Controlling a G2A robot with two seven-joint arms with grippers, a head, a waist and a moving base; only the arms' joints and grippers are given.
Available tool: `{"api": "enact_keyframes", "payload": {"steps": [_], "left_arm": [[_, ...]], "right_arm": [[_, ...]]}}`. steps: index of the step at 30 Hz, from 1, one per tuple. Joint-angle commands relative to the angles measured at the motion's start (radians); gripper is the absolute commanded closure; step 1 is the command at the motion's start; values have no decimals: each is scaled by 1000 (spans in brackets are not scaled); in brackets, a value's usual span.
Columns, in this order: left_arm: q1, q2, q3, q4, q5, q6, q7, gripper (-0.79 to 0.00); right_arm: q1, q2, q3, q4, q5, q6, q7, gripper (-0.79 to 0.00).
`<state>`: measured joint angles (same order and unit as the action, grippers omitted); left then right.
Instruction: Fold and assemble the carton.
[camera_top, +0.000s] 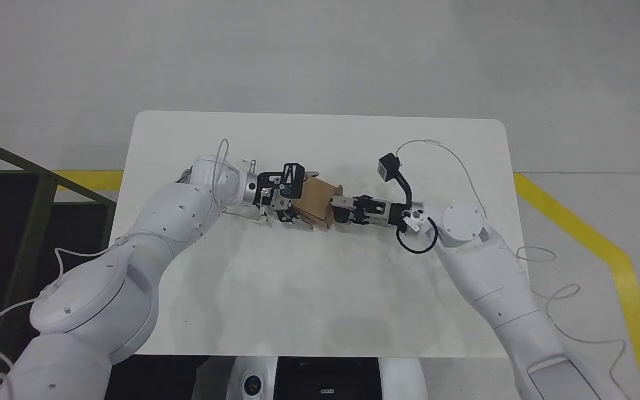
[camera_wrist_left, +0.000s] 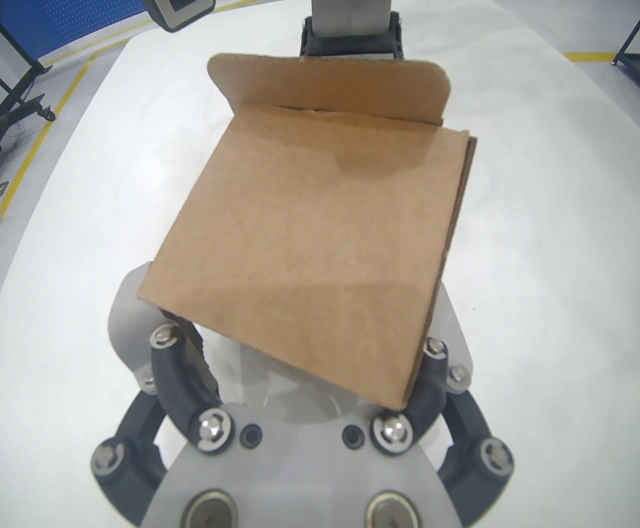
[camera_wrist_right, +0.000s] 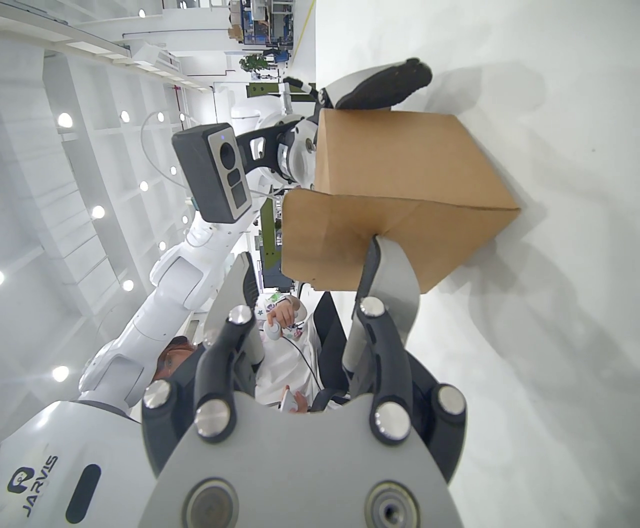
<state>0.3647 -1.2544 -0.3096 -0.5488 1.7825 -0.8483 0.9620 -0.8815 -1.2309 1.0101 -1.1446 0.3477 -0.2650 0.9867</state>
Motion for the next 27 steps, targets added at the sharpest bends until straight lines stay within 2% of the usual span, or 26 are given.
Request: {"api": "enact_keyframes", "payload": {"steps": [1,8,18,27], "left_arm": [[0,-1,-1,2,2,0,-1,-785],[0,-2,-6,4,9,-2,-4,-785],[5,-4,-13,7,15,0,-10,-785],[8,-5,-18,12,23,-1,-14,-785]], "right_arm": [[-4,2,6,-1,-10,3,-8,-382],[-31,12,32,-10,-25,7,-9,-320],[-43,10,36,-4,40,-21,29,-348],[-19,-2,17,46,76,-37,45,-246]]}}
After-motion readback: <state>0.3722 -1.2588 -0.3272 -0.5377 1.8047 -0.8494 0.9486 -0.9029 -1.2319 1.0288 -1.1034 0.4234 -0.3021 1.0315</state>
